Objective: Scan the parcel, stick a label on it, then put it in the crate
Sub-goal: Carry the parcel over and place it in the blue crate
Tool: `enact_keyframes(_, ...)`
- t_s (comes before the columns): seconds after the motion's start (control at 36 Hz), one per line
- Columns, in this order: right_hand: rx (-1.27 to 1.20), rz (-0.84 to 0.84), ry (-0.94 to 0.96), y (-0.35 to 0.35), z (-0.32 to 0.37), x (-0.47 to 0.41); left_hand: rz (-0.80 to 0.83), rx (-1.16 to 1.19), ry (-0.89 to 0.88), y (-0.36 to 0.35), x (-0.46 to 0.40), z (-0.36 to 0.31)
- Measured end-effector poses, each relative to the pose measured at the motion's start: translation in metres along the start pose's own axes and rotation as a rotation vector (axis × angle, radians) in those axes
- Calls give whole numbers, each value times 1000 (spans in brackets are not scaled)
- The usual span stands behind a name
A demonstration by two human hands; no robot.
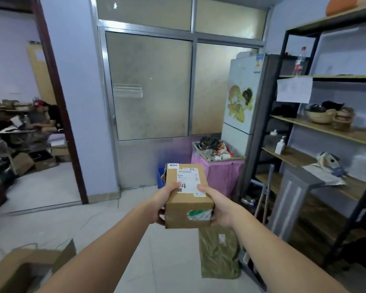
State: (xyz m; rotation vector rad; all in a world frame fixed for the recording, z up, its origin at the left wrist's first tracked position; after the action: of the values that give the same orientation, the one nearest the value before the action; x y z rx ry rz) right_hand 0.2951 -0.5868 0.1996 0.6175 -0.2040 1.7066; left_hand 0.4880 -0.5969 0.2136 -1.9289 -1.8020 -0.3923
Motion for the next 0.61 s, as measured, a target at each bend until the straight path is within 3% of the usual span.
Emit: enact_keyframes(0.61,80,77,68,-55,153,-210,-20,1,-46,120,-160,-134)
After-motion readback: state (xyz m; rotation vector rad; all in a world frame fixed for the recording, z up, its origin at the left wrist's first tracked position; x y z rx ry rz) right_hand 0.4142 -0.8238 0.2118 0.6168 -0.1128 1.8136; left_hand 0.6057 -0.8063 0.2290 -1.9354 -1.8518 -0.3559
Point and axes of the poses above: each hand's wrist, its own x-axis away from the middle knuckle, its own y-axis out of the back of the hand, z = x × y, the point moved 9 cm from there along -x, towards the middle knuckle, and after that the axes turned 14 degrees about x, right-handed, at the moved point
